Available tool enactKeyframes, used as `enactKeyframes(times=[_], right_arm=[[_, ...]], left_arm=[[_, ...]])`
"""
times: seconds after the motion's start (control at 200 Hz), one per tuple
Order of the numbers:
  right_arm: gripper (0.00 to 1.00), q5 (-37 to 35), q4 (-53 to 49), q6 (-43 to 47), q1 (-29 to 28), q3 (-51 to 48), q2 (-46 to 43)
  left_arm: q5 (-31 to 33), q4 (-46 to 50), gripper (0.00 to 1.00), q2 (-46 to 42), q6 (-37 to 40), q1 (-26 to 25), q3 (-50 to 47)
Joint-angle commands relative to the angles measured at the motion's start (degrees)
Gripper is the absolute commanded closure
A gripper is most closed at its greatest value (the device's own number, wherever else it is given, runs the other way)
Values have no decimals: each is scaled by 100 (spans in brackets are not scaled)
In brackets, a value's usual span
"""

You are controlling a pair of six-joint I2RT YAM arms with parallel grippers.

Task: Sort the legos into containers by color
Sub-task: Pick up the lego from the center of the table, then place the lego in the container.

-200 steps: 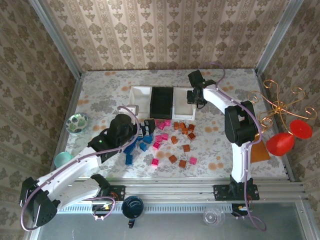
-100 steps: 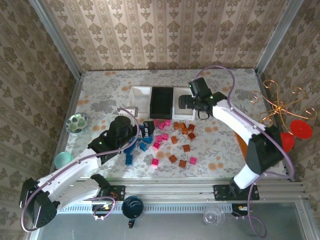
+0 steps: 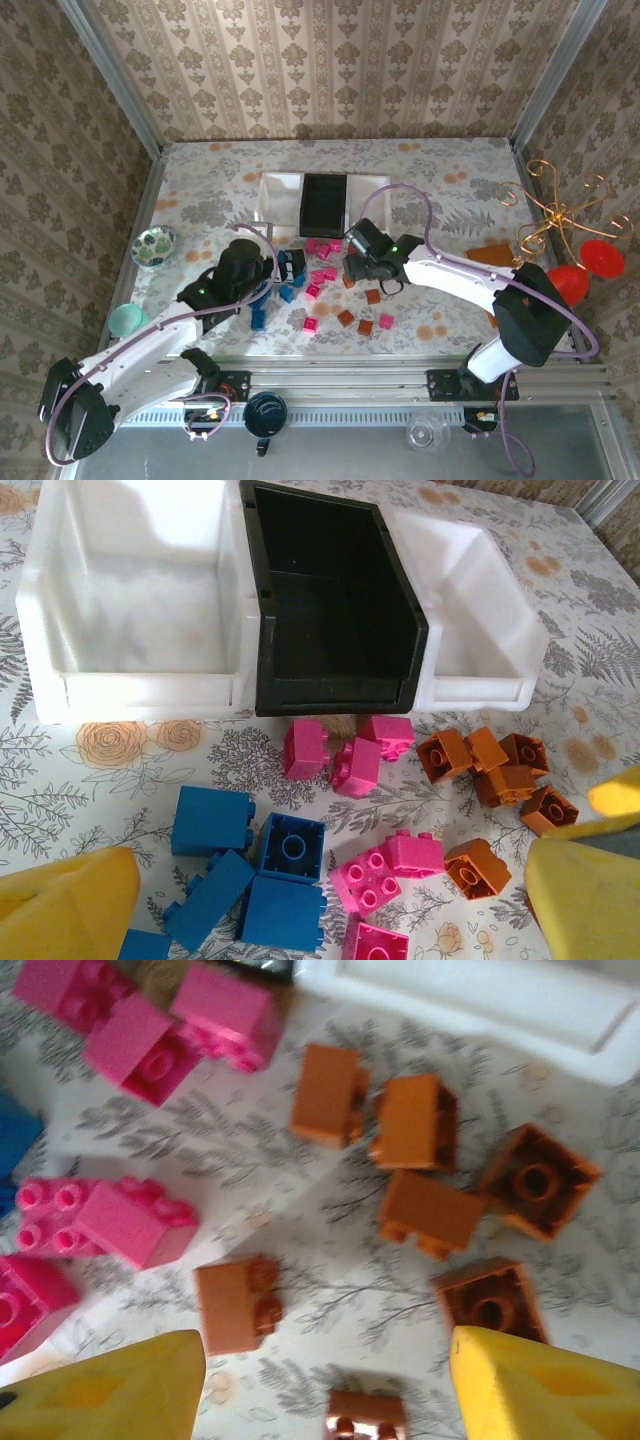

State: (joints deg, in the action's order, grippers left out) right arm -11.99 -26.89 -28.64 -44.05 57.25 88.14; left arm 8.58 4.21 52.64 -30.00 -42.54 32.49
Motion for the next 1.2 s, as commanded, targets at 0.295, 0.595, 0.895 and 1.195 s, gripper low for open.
enactKeyframes(times=[0.295, 0.595, 0.895, 1.195], right_arm=[[46, -22, 281, -124, -288, 418, 1188], [64, 76, 354, -22, -228, 482, 1452], [80, -201, 144, 228, 109, 659, 444], [80, -638, -18, 410, 1453, 2038, 1418]], left_arm=[[-180, -52, 0, -109, -138, 132, -154], [-144, 54, 0, -180, -114, 185, -138], [18, 326, 0, -290, -153, 266, -116], [346, 817, 0, -550, -336, 339, -111]])
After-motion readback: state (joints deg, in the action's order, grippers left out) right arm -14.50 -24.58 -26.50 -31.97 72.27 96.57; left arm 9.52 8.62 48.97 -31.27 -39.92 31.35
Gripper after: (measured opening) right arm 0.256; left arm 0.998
